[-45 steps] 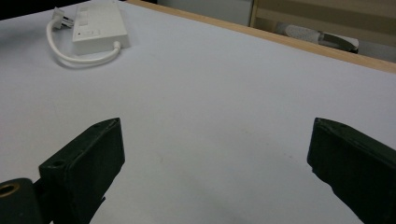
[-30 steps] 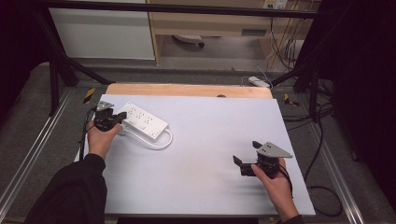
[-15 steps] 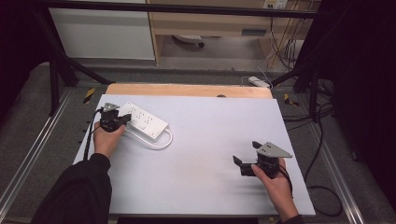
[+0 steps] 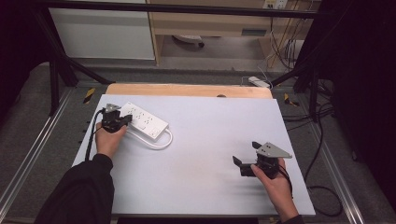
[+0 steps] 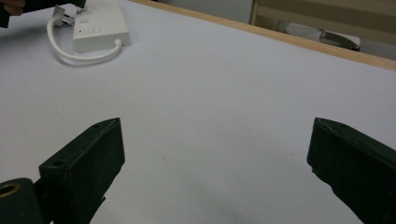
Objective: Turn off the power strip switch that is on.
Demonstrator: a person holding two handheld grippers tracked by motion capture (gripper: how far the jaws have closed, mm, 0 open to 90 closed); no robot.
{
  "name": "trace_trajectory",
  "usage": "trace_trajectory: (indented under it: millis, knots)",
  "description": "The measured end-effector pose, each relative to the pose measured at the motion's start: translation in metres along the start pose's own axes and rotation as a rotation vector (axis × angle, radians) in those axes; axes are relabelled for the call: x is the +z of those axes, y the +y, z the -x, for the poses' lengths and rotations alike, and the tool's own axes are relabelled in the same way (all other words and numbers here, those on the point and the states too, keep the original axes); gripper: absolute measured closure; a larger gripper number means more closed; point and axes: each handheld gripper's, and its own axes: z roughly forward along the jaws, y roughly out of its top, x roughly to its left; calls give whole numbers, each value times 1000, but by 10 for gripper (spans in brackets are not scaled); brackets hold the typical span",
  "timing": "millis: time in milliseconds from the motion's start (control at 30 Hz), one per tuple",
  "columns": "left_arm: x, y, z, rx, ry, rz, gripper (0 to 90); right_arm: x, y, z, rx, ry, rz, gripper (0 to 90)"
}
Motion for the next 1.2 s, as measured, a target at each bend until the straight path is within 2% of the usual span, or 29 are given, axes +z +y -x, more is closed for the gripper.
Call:
trace_trajectory:
  millis: [167, 433, 500, 600, 733, 800, 833, 900, 933, 1033, 1200]
  knots:
    - [1, -1, -1, -1, 3, -4, 900, 0, 0, 0, 0, 1, 1, 44]
    - [3, -1, 0, 25, 11, -5, 900, 0, 0, 0, 1, 2, -2, 44]
    - [3, -2, 0, 24, 0, -2, 900, 0, 0, 0, 0, 3, 0, 44]
    - [3, -1, 1, 40, 12, -4, 900, 0, 0, 0, 2, 2, 0, 43]
    - [4, -1, 0, 34, 11, -5, 900, 0, 0, 0, 2, 2, 0, 43]
    - [5, -3, -1, 46, 16, -8, 900, 0, 0, 0, 1, 3, 0, 43]
    - [4, -4, -3, 41, 19, -8, 900, 0, 0, 0, 0, 4, -1, 43]
    - [3, -4, -6, -29, -5, -8, 900, 0, 0, 0, -1, 3, -2, 43]
    - [3, -4, -6, -26, -1, -10, 900, 0, 0, 0, 1, 3, -3, 43]
    - [3, -3, -3, 24, 23, -15, 900, 1, 0, -1, -1, 5, -6, 43]
    - [4, -4, -1, 27, 26, -6, 900, 1, 0, -1, -2, 2, -9, 43]
